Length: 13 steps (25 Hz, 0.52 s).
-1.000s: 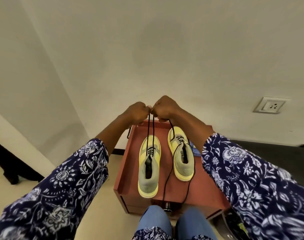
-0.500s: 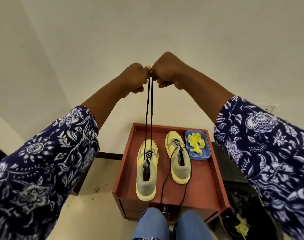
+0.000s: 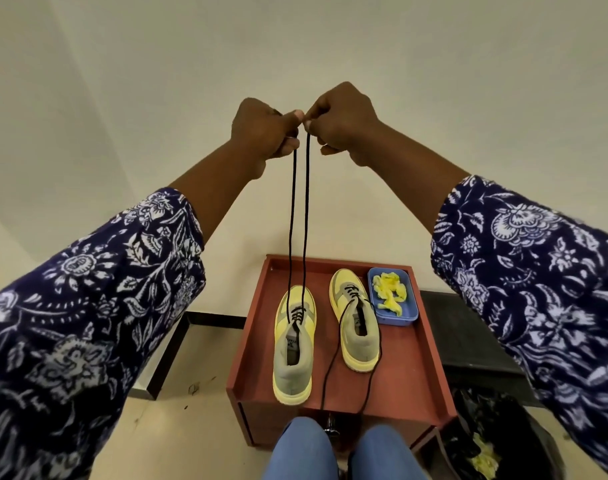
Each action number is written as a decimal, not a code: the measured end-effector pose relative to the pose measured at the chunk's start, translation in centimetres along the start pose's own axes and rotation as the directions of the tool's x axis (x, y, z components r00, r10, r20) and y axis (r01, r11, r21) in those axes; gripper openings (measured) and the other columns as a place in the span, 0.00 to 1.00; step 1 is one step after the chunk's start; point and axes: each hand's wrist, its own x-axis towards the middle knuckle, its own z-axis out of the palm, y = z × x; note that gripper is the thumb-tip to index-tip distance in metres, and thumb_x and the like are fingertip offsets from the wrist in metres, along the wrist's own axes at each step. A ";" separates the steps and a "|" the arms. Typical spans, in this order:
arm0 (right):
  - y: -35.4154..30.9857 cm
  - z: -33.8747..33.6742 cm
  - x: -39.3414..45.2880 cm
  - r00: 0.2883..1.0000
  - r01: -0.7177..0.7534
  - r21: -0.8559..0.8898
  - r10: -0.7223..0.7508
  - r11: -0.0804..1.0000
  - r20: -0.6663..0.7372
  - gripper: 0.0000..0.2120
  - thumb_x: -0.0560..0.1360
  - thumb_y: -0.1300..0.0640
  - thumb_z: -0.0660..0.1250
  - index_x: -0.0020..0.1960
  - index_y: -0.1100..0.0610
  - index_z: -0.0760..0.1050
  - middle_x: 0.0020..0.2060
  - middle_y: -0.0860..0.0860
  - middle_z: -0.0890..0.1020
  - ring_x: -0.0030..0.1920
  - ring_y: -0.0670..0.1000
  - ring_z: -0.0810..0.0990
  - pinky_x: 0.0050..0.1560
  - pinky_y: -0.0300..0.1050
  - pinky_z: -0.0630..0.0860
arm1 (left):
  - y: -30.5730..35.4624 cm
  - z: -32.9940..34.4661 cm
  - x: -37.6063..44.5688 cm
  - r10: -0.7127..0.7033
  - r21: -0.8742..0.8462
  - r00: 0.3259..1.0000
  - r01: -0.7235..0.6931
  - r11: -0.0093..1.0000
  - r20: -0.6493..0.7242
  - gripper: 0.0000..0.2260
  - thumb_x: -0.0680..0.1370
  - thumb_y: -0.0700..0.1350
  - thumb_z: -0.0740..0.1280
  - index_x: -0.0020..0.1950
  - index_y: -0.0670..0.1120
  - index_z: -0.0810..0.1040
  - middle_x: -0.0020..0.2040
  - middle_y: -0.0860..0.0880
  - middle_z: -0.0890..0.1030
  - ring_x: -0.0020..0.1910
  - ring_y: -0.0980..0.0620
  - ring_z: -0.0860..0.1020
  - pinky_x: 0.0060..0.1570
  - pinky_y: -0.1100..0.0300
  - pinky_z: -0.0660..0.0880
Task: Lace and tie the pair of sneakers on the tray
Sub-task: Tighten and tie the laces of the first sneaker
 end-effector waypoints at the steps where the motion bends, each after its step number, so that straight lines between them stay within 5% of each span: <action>1: 0.1 0.0 -0.1 1.000 0.003 0.012 -0.002 1.000 -0.018 0.06 0.73 0.65 0.65 0.47 0.62 0.80 0.40 0.54 0.79 0.40 0.51 0.78 0.42 0.46 0.82 | 0.0 0.0 -0.2 -0.001 -0.041 1.000 0.000 0.999 -0.020 0.14 0.74 0.42 0.70 0.31 0.41 0.72 0.33 0.45 0.78 0.27 0.53 0.77 0.36 0.62 0.79; 4: 0.2 0.2 -0.5 0.998 0.031 0.059 -0.027 0.998 -0.057 0.07 0.71 0.66 0.66 0.48 0.61 0.79 0.40 0.53 0.78 0.39 0.51 0.78 0.43 0.48 0.81 | 0.3 0.1 -0.7 -0.017 -0.165 0.999 0.010 0.986 -0.041 0.14 0.73 0.37 0.70 0.30 0.40 0.71 0.33 0.44 0.78 0.31 0.52 0.82 0.43 0.59 0.81; 7: 0.6 0.6 -0.8 0.994 0.040 0.146 -0.024 0.988 -0.107 0.14 0.69 0.66 0.67 0.53 0.57 0.75 0.45 0.54 0.78 0.47 0.54 0.80 0.45 0.49 0.80 | 0.5 0.2 -1.4 -0.009 -0.271 1.000 0.007 0.963 -0.006 0.11 0.74 0.31 0.67 0.32 0.40 0.71 0.36 0.43 0.77 0.34 0.51 0.82 0.41 0.62 0.81; 10: 0.9 0.6 -1.0 0.988 0.014 0.245 0.025 0.969 -0.155 0.14 0.68 0.65 0.69 0.50 0.54 0.72 0.47 0.55 0.80 0.48 0.54 0.80 0.46 0.50 0.79 | 0.6 0.0 -1.8 0.002 -0.266 1.000 0.001 0.964 0.011 0.08 0.75 0.32 0.66 0.36 0.39 0.74 0.37 0.44 0.78 0.36 0.51 0.80 0.40 0.64 0.80; 13: 0.8 0.5 -1.2 0.989 0.006 0.263 0.034 0.965 -0.146 0.06 0.69 0.64 0.70 0.44 0.56 0.77 0.38 0.51 0.79 0.41 0.51 0.79 0.43 0.46 0.78 | 0.8 -0.1 -1.8 -0.002 -0.164 1.000 0.002 0.987 -0.002 0.08 0.75 0.36 0.68 0.37 0.43 0.76 0.35 0.47 0.77 0.34 0.53 0.77 0.38 0.66 0.79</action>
